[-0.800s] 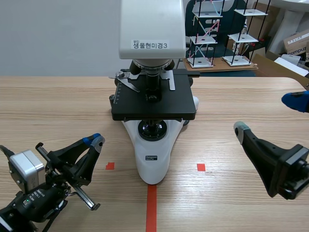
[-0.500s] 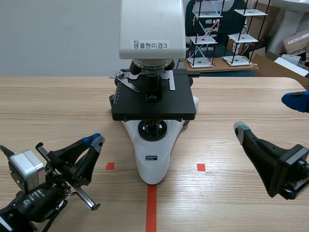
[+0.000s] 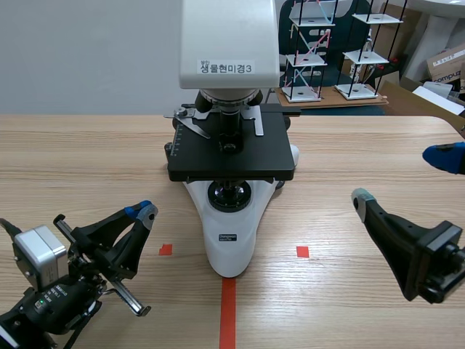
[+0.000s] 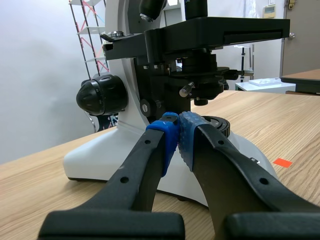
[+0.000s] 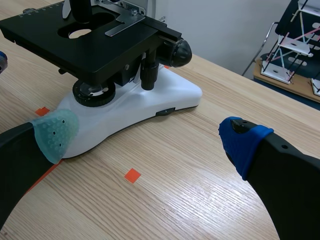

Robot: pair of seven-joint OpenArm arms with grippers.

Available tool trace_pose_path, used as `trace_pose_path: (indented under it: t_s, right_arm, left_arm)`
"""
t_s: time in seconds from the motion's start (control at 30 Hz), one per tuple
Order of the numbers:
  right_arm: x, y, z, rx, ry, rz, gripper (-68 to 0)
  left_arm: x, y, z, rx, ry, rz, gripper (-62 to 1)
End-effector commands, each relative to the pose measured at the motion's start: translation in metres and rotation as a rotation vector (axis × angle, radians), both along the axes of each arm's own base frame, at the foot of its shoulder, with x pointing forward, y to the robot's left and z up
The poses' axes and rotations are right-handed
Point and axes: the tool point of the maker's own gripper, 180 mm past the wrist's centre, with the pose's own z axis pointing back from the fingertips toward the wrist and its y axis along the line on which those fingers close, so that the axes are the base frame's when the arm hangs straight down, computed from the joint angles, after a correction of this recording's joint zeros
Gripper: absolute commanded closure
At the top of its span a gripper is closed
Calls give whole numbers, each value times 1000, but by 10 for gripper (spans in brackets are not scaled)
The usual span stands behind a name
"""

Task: Return to the home posture

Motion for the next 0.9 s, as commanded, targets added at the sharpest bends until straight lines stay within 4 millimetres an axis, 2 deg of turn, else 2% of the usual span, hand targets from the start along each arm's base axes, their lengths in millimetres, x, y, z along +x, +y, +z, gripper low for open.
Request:
trace_pose_path:
  t_s: [0.0,0.4,0.57,0.7,0.87]
  right_arm:
    - [1,2,9,22,-31,4,-621]
    - [1,2,9,22,-31,4,-621]
    - [1,2,9,22,-31,4,-621]
    - [1,2,9,22,-31,4,-621]
    - [1,2,9,22,-31,4,-621]
  left_arm:
    - [4,1,13,-21,-51,-3,-29]
    - [5,2,10,-7,-38,-1,-29]
    - [9,9,-1,26,39,-4,-25]
    - [10,26,2,-21,116,16,-25]
    - [4,47,13,49,127,67,-25]
